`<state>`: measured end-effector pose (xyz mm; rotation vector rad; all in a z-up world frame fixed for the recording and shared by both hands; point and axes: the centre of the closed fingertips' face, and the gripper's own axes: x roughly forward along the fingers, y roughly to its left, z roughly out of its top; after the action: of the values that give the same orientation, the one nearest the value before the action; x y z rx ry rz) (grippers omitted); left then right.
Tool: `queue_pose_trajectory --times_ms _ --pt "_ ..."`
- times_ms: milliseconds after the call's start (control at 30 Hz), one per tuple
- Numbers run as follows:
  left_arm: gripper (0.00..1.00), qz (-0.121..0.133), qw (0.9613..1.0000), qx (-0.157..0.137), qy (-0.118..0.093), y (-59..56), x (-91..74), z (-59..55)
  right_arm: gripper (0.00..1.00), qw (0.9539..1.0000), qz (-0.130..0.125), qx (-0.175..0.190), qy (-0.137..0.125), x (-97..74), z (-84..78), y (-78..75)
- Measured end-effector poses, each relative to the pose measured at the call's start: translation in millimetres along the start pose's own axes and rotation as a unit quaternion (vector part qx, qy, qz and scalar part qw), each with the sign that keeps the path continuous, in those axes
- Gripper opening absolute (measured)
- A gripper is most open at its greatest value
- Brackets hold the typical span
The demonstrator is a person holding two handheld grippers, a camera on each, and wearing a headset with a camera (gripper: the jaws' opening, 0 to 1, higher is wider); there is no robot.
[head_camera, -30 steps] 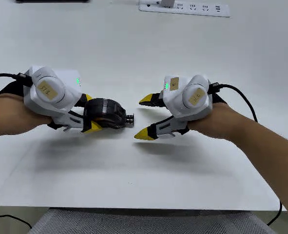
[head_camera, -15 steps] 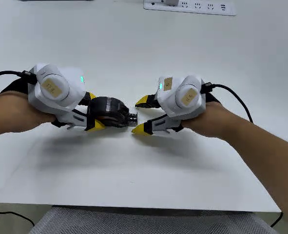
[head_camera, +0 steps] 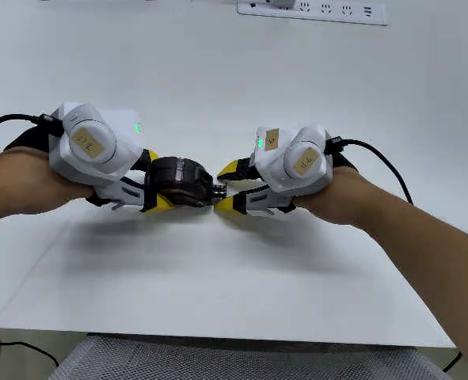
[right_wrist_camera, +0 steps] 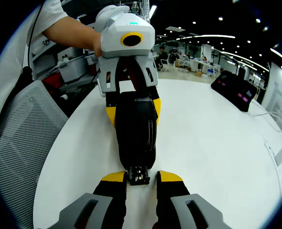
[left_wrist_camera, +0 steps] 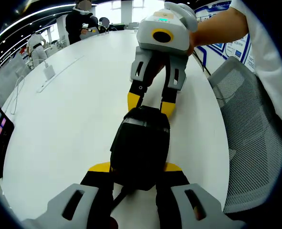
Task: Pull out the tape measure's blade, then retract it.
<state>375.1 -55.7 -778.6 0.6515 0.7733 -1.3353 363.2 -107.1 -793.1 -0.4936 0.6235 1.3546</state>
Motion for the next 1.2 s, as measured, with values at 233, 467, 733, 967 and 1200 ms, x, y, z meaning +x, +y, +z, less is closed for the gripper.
queue_pose_trajectory --times_ms 233,467,733,967,1200 --pt "0.29 0.0 1.0 0.0 -0.001 -0.1 -0.1 0.4 0.16 1.0 0.001 -0.009 -0.004 1.1 0.6 0.9" --pt "0.29 0.0 1.0 0.001 0.0 -0.1 -0.1 0.6 0.13 0.9998 0.001 -0.022 -0.002 2.6 1.7 3.6" --pt "0.28 0.0 1.0 0.004 0.0 -0.2 -0.2 0.7 0.11 0.9998 -0.002 -0.022 0.002 2.1 1.4 3.3" --pt "0.28 0.0 1.0 0.007 0.001 -0.6 -0.4 0.2 0.1 0.9995 -0.003 -0.03 0.007 1.2 0.5 3.7" --pt "0.28 -0.001 1.0 0.004 0.001 -0.6 -1.1 -1.1 0.09 0.9984 -0.001 -0.053 0.019 -0.5 1.4 4.0"
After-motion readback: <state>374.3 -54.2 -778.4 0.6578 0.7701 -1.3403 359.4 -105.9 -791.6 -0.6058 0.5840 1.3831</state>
